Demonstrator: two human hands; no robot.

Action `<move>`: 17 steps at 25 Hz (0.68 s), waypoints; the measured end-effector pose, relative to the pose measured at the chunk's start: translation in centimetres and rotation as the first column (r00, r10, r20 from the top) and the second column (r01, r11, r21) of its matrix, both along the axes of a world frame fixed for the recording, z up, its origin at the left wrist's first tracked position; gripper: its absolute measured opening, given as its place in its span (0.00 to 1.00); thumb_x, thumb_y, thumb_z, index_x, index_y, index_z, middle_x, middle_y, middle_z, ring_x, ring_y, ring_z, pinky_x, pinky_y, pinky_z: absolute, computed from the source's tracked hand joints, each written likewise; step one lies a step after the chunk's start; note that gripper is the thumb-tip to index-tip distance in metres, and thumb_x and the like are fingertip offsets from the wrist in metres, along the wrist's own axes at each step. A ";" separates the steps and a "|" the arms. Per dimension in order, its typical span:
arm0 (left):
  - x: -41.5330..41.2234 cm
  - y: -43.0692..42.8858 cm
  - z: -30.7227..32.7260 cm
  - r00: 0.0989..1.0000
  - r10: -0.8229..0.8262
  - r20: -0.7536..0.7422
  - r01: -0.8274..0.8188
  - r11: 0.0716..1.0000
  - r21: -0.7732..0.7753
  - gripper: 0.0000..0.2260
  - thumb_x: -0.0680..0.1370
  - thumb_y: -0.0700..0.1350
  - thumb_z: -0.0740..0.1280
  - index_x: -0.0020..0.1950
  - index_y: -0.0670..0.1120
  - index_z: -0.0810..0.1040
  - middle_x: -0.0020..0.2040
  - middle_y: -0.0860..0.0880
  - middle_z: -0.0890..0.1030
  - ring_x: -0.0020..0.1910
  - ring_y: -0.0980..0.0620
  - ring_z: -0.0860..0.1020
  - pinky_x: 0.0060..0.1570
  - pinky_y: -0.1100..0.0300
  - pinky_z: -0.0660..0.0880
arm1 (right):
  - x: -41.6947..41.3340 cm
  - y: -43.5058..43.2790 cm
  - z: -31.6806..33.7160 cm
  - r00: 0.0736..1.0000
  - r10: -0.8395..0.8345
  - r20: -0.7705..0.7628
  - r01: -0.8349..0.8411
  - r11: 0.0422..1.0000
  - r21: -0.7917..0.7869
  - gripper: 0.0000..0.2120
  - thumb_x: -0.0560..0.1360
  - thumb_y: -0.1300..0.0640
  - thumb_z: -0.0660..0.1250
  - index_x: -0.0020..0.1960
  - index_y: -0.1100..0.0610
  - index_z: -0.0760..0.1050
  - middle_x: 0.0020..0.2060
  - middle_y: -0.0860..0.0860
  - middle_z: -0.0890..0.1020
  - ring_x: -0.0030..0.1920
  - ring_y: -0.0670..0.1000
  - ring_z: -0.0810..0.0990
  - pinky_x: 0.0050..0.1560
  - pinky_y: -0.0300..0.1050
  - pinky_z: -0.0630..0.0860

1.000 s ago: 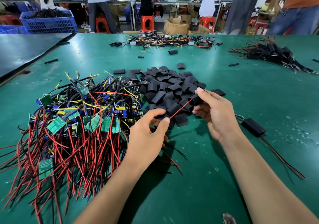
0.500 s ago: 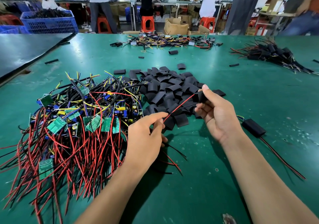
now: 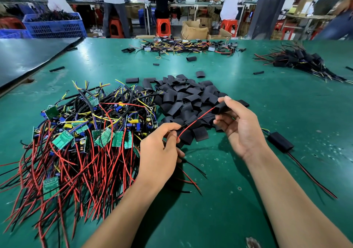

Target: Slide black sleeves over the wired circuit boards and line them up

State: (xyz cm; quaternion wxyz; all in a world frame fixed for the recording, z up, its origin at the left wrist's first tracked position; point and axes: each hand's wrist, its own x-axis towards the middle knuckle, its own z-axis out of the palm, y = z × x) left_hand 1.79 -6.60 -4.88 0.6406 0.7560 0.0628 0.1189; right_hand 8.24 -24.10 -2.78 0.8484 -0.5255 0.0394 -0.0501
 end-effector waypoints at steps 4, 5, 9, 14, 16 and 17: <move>0.0 0.1 0.0 1.000 -0.008 -0.002 0.008 1.000 0.009 0.11 0.82 0.37 0.61 0.50 0.50 0.80 0.40 0.46 0.79 0.28 0.47 0.82 0.30 0.53 0.81 | -0.1 -0.1 0.0 1.000 0.001 -0.003 -0.001 1.000 -0.017 0.09 0.79 0.59 0.67 0.45 0.57 0.85 0.35 0.52 0.83 0.30 0.48 0.80 0.34 0.40 0.80; 0.0 0.1 0.0 1.000 -0.008 -0.001 0.008 1.000 0.010 0.11 0.83 0.37 0.61 0.50 0.50 0.80 0.40 0.46 0.79 0.29 0.47 0.82 0.30 0.53 0.82 | -0.1 -0.1 0.0 1.000 0.004 -0.002 -0.004 1.000 -0.017 0.09 0.79 0.59 0.66 0.45 0.57 0.85 0.35 0.52 0.83 0.30 0.48 0.80 0.34 0.41 0.80; 0.0 0.1 0.0 1.000 0.003 0.001 -0.003 1.000 0.006 0.10 0.82 0.37 0.61 0.52 0.48 0.80 0.41 0.45 0.79 0.28 0.48 0.82 0.29 0.54 0.81 | 0.0 0.0 0.0 1.000 0.019 0.009 -0.018 1.000 -0.014 0.09 0.80 0.59 0.65 0.47 0.57 0.84 0.35 0.53 0.83 0.30 0.49 0.80 0.34 0.41 0.80; 0.0 0.1 0.1 1.000 0.011 -0.001 -0.011 1.000 -0.006 0.10 0.82 0.37 0.62 0.52 0.48 0.81 0.41 0.45 0.79 0.28 0.48 0.82 0.28 0.55 0.81 | 0.2 0.0 -0.3 0.997 0.026 0.075 -0.023 0.999 -0.037 0.06 0.79 0.60 0.68 0.51 0.58 0.83 0.36 0.52 0.83 0.31 0.49 0.80 0.36 0.41 0.80; 0.0 0.1 0.1 1.000 0.016 0.003 -0.016 1.000 -0.009 0.10 0.82 0.37 0.62 0.51 0.48 0.81 0.40 0.46 0.79 0.28 0.48 0.82 0.28 0.56 0.81 | 0.2 0.2 -0.5 0.992 0.022 0.125 -0.012 0.997 -0.081 0.03 0.77 0.59 0.71 0.48 0.56 0.84 0.37 0.53 0.84 0.31 0.50 0.81 0.37 0.41 0.80; 0.0 0.1 0.1 1.000 0.017 0.008 -0.017 1.000 -0.002 0.10 0.82 0.37 0.62 0.51 0.49 0.81 0.40 0.47 0.80 0.28 0.48 0.82 0.29 0.55 0.81 | 0.1 0.4 -0.7 0.988 0.023 0.150 -0.006 0.993 -0.116 0.02 0.75 0.58 0.73 0.47 0.54 0.84 0.38 0.54 0.84 0.32 0.51 0.81 0.38 0.41 0.80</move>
